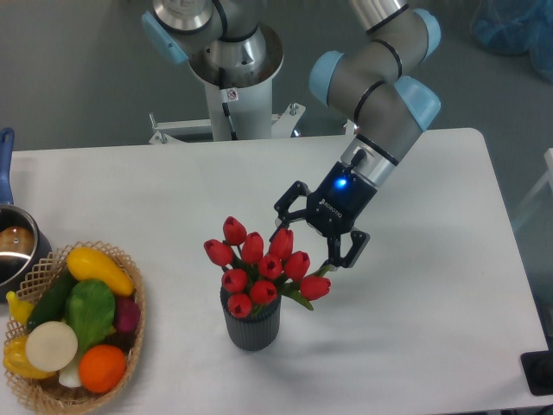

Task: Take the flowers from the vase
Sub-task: 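Position the open gripper around the tulip stems just above the vase rim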

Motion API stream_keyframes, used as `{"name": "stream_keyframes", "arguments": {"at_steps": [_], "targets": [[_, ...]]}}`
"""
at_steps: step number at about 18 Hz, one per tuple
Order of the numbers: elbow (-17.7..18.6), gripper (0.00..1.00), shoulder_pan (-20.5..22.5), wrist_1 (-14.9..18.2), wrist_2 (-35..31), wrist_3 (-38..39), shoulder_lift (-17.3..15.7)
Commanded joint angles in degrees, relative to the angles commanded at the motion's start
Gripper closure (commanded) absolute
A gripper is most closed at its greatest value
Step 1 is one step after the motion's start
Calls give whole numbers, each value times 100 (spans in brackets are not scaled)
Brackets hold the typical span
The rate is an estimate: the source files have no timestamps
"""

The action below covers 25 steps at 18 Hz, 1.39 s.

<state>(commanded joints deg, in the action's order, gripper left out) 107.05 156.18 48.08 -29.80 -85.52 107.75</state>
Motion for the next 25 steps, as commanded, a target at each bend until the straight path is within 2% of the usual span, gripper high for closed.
{"name": "stream_keyframes", "arguments": {"at_steps": [4,9,25], "targets": [[-70,0,-53,-35,0,377,-9],[-456,0,-228,-44,-17,1089,193],[-475,0,-501,-132,-35,1046,316]]}}
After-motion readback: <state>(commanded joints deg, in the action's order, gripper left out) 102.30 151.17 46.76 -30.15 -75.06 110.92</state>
